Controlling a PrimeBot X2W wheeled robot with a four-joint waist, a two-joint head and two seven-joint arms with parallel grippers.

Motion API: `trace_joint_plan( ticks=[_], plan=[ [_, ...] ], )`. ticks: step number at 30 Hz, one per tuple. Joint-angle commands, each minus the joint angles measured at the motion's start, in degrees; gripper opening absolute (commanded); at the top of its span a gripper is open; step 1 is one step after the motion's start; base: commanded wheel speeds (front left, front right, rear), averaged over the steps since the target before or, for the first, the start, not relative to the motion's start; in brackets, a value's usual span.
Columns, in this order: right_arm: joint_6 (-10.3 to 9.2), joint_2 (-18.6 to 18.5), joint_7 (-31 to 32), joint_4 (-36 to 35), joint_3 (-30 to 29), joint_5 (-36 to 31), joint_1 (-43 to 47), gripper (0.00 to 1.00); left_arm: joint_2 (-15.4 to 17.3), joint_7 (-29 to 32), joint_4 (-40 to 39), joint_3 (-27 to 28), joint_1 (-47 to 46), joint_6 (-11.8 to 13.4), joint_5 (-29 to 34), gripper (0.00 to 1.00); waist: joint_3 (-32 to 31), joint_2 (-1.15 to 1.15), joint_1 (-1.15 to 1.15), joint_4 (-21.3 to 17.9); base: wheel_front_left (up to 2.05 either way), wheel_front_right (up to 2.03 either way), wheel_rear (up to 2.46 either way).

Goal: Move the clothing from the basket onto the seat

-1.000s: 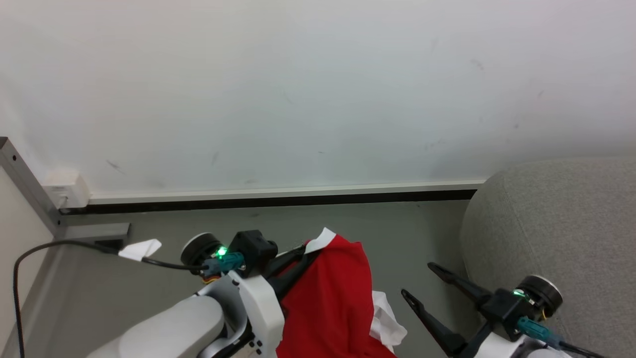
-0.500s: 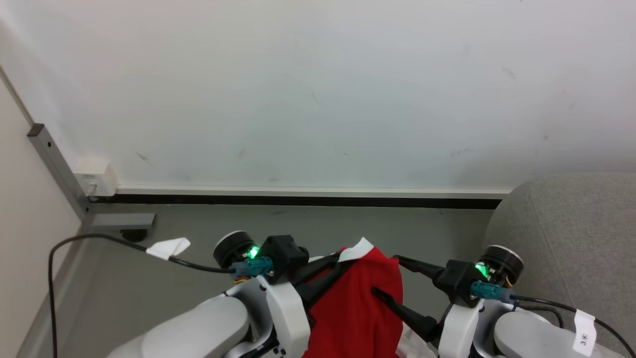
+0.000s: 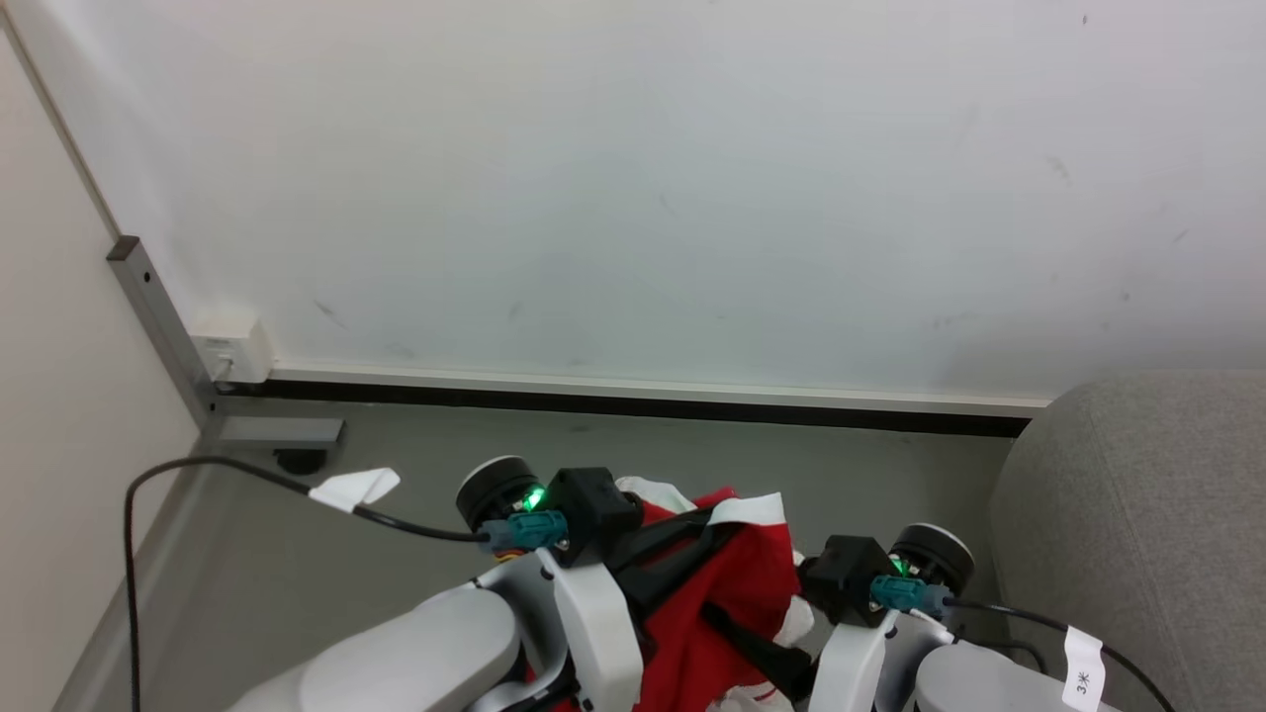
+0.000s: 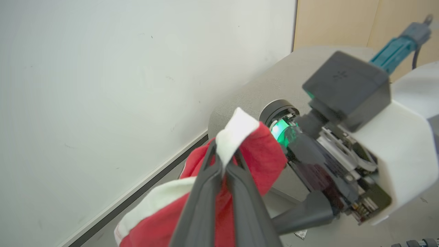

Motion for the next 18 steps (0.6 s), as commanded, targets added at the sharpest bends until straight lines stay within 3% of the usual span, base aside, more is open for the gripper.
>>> trace_joint_plan(
  ticks=[1, 10, 11, 13, 14, 15, 18],
  plan=[
    [-0.12, 0.7, -1.0, 0.5, 0.0, 0.8, 1.2, 0.0, 0.1, -0.2, -0.3, 0.3, -0.7, 0.1, -0.2, 0.0, 0.1, 0.0, 0.0, 0.2, 0.0, 0.0, 0.0],
    [-0.12, 0.6, -5.5, 2.9, 0.0, 3.0, -0.9, 0.0, 1.4, -0.7, 0.9, 0.5, 0.5, 1.2, -0.4, 0.0, 0.7, 0.0, 0.0, 0.0, 0.0, 0.0, 0.0],
    [-0.12, 0.6, -5.9, 3.3, 0.0, 3.5, -1.2, 0.0, 1.4, -1.0, 1.0, 0.7, 0.7, 1.5, -0.6, 0.1, 0.7, 0.0, 0.0, -0.1, 0.0, 0.0, 0.0],
    [-0.12, 0.7, -6.3, 3.9, 0.0, 4.6, -1.7, 0.0, 1.5, -1.4, 1.4, 0.8, 1.2, 1.9, -0.6, 0.51, 0.8, 0.0, 0.0, -0.3, 0.0, 0.0, 0.0],
    [-0.12, 0.7, -6.3, 4.1, 0.0, 5.2, -2.0, 0.0, 1.5, -1.5, 1.8, 0.9, 1.4, 2.1, -0.7, 0.88, 0.9, 0.0, 0.0, -0.4, 0.0, 0.0, 0.0],
    [-0.12, 0.8, -6.5, 4.3, 0.0, 5.7, -2.3, 0.0, 1.5, -1.8, 2.1, 1.1, 1.8, 2.5, -1.0, 1.0, 0.9, 0.0, 0.0, -0.4, 0.0, 0.0, 0.0],
    [-0.12, 0.8, -6.7, 4.8, -0.2, 6.5, -3.0, 0.0, 1.7, -2.3, 3.3, 1.4, 2.9, 3.2, -1.3, 1.0, 1.0, 0.0, 0.0, -0.7, 0.0, 0.0, 0.0]
  ],
)
